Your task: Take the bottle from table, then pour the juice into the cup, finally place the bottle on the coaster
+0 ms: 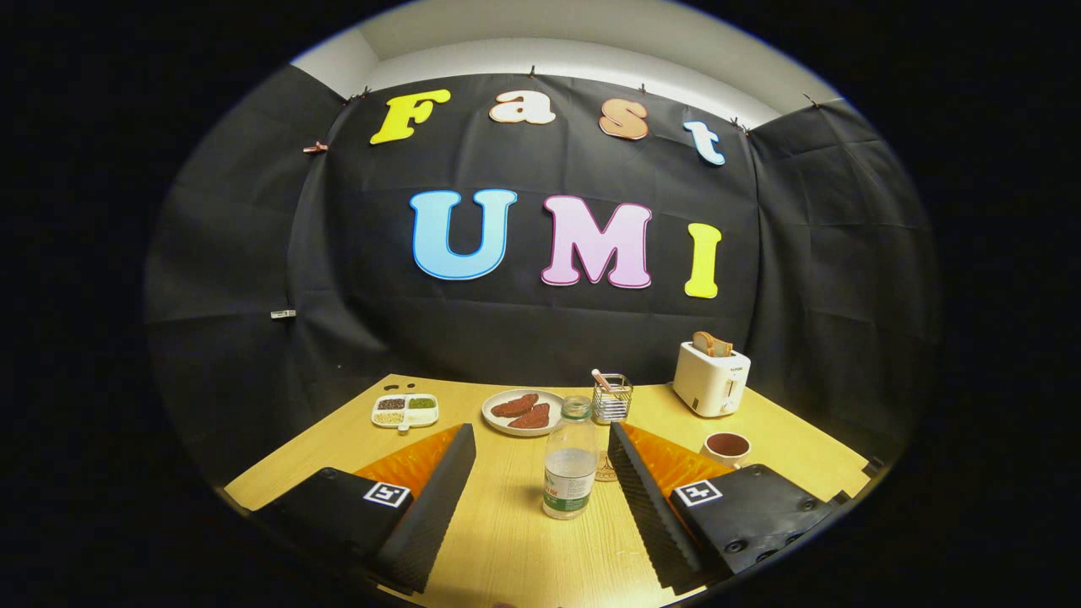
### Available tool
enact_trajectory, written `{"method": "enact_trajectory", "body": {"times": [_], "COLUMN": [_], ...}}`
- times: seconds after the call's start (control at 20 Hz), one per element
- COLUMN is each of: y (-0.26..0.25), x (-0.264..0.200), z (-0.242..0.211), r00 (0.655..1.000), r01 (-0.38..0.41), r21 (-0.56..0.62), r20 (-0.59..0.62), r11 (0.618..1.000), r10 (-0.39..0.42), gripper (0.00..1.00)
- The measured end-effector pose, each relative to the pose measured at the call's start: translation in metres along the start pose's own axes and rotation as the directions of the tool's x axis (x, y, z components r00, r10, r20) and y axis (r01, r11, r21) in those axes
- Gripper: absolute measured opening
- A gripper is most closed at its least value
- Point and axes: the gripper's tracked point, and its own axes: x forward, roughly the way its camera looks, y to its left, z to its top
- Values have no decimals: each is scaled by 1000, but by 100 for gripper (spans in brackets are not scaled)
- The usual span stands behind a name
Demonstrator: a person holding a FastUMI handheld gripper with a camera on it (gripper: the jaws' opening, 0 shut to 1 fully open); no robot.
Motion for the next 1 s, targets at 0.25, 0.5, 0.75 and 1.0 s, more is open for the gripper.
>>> {"method": "enact_trajectory", "body": {"times": [0.25, 0.5, 0.75, 1.0], "y": [-12, -17, -24, -24], "x": [20, 51, 79, 104], "z": [-21, -50, -80, -113], "r00": [999, 998, 996, 992], "r01": [36, 50, 58, 62], "r21": [14, 42, -2, -20], "r20": [-22, -42, -69, -109], "r11": [999, 998, 998, 998], "r10": [-36, -48, -58, -64], "gripper": [97, 97, 97, 97]}}
